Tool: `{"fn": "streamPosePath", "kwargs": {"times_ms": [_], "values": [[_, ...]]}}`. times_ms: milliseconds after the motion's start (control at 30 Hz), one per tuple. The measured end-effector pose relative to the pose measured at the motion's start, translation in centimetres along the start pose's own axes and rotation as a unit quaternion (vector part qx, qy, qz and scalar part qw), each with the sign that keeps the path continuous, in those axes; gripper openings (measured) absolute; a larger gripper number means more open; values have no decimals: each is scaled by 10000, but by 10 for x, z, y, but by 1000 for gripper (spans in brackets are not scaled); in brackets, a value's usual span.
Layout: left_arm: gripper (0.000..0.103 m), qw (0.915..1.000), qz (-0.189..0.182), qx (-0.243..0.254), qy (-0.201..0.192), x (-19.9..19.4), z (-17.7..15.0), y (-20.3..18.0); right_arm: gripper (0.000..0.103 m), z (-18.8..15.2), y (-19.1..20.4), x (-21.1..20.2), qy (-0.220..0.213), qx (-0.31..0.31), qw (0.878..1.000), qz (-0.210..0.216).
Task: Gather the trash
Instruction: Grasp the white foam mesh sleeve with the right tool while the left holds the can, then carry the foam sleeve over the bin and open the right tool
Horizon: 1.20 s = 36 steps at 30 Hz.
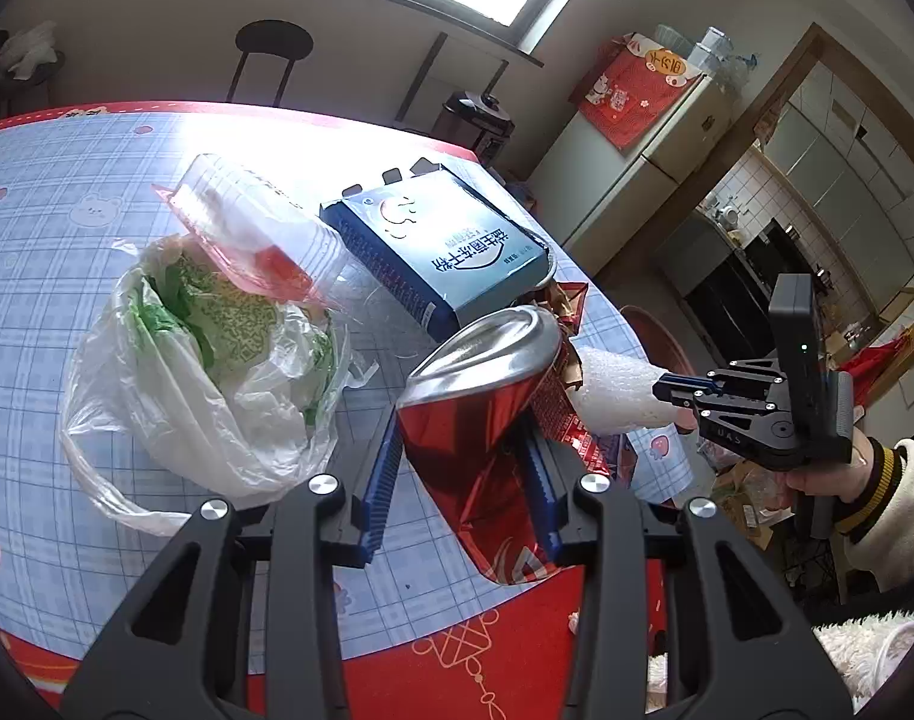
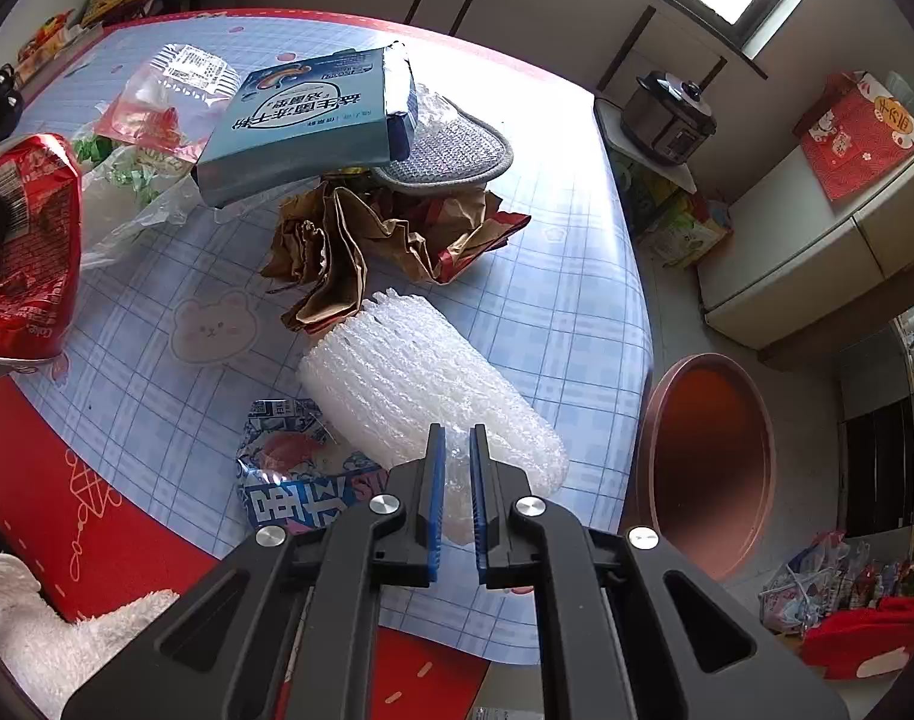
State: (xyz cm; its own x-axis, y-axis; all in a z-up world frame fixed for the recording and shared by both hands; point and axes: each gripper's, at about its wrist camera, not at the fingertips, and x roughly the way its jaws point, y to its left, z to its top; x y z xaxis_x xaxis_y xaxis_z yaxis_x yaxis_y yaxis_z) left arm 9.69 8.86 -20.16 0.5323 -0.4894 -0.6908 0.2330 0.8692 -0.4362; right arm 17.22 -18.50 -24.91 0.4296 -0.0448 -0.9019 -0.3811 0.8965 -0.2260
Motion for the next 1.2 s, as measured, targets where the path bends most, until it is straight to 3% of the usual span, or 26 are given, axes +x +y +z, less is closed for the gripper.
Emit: {"fn": "streamPosePath", "kwargs": {"times_ms": [67,100,200,333,367,400,433,467,533,900,1067,1200], "values": [[40,10000,33,32,-5,4,4,-9,10,-3,3,1,-65,-126,9998,168],[40,10000,36,42,-60,4,5,-15,17,-4,5,3,-64,-252,9995,194],[40,9993,239,0,-272,0,1,-33,72,-8,9,10,-202,-638,9976,154],[40,9965,552,-461,-428,-6,-11,-54,76,-13,1,27,-275,-827,9955,381],[40,9957,629,-487,-465,-8,-14,-62,76,-14,-4,32,-289,-798,9953,463],[40,9949,747,-478,-485,-9,-16,-70,67,-15,-10,36,-304,-720,9953,580],[40,9940,849,-487,-496,-11,-19,-75,46,-17,-16,39,-285,-619,9954,678],[40,9931,925,-507,-518,-13,-20,-81,42,-18,-23,40,-261,-512,9952,795],[40,9918,1047,-460,-576,-17,-23,-95,19,-22,-35,33,-406,-395,9935,986],[40,9877,1343,-319,-729,-19,-20,-135,14,-68,-85,-9,-927,459,9814,1619],[40,9880,1358,-221,-706,-10,-10,-145,14,-88,-119,-27,-1237,901,9784,1393],[40,9899,1271,-64,-627,2,-3,-156,14,-103,-167,-38,-1441,1545,9726,968]]}}
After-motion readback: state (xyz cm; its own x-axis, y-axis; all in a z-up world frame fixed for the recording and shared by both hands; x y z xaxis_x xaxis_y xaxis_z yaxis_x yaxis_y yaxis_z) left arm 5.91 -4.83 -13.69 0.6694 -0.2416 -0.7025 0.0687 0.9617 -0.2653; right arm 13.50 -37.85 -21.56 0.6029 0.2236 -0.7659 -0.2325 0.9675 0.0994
